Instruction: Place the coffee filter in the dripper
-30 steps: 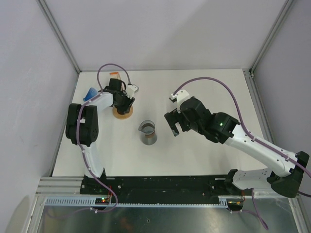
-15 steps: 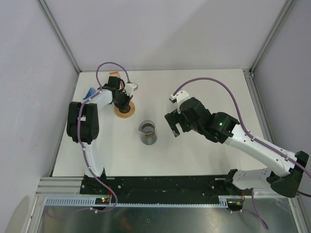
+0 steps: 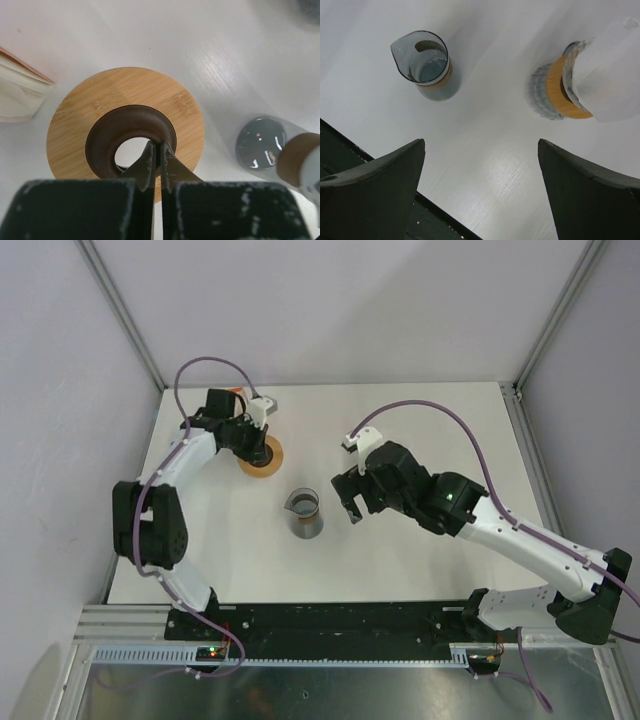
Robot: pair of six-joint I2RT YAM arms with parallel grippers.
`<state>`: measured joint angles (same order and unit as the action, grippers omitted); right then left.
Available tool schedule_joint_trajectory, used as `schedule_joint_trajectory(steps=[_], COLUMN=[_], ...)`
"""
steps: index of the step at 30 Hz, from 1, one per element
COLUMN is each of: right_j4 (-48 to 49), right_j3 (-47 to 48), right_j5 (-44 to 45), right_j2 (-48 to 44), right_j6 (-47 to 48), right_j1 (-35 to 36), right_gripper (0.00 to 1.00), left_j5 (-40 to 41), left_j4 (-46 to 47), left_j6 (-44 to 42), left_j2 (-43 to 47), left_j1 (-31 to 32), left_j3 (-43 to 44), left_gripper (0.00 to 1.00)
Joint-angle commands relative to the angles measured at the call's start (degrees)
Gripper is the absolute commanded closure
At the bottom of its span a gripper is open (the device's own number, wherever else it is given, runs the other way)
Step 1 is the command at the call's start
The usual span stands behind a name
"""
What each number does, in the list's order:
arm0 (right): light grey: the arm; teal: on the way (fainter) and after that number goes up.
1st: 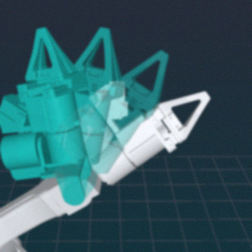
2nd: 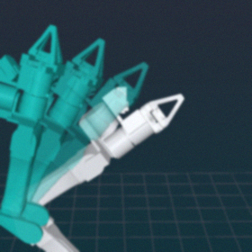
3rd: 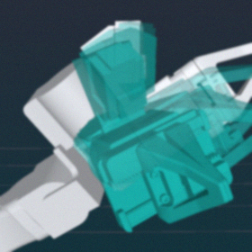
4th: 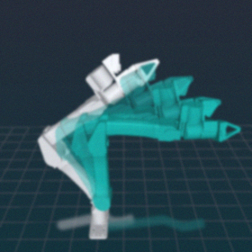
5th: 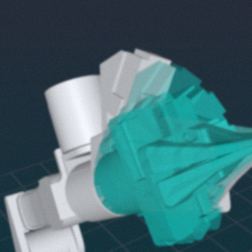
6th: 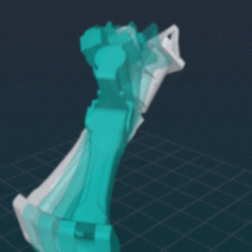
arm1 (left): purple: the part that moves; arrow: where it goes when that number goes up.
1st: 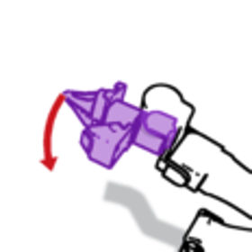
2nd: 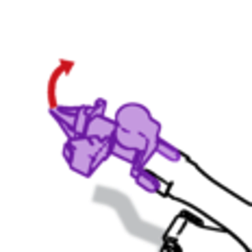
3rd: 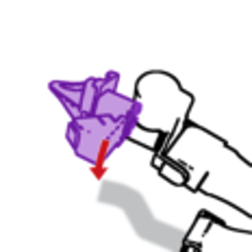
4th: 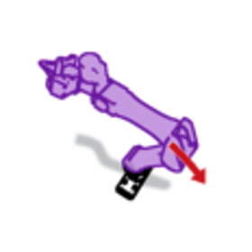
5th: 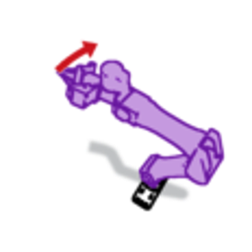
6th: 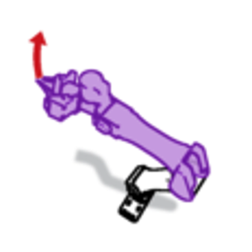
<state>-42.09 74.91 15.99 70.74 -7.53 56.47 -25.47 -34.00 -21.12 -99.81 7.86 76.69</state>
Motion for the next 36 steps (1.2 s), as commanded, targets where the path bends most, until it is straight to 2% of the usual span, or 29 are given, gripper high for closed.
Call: schedule_joint_trajectory(steps=[1,7,17,21,23,28,30,32,34,36], right_j4=[6.5,21.9,47.6,53.8,55.6,57.4,57.9,57.6,56.2,54.0], right_j3=[1.9,1.9,2.0,2.0,2.0,2.0,2.1,2.1,2.0,2.0], right_j5=[-2.5,-10.1,-19.5,-23.8,-25.5,-29.6,-31.1,-31.3,-30.6,-29.0], right_j2=[0.8,1.8,10.5,13.6,14.7,16.5,16.8,16.7,16.1,15.1], right_j6=[-1.4,-5.1,-15.4,-19.3,-20.5,-21.6,-21.7,-21.2,-19.9,-17.4], right_j1=[0.3,-0.3,-3.0,-4.8,-5.3,-6.4,-6.6,-6.7,-6.7,-6.6], right_gripper=[0.01,0.01,0.01,0.09,0.17,0.46,0.65,0.88,0.97,0.99], left_j5=[-3.4,-10.7,-20.6,-22.8,-23.3,-25.3,-26.0,-26.3,-25.9,-24.6], left_j4=[0.8,0.7,0.7,0.7,0.7,0.7,0.7,0.7,0.7,0.7], left_j6=[3.1,7.7,14.5,15.7,15.9,16.7,17.0,17.1,17.1,17.3], left_j2=[9.3,20.9,34.7,37.3,38.0,38.8,38.7,38.8,38.8,38.9], left_j1=[-0.1,0.1,1.3,1.4,1.5,1.5,1.5,1.5,1.5,1.5], left_j3=[-0.3,-0.2,-2.0,-2.1,-2.0,-1.4,-1.1,-1.0,-1.2,-1.3], left_gripper=[1.0,1.0,1.0,1.0,1.0,1.0,1.0,1.0,1.0,0.99])
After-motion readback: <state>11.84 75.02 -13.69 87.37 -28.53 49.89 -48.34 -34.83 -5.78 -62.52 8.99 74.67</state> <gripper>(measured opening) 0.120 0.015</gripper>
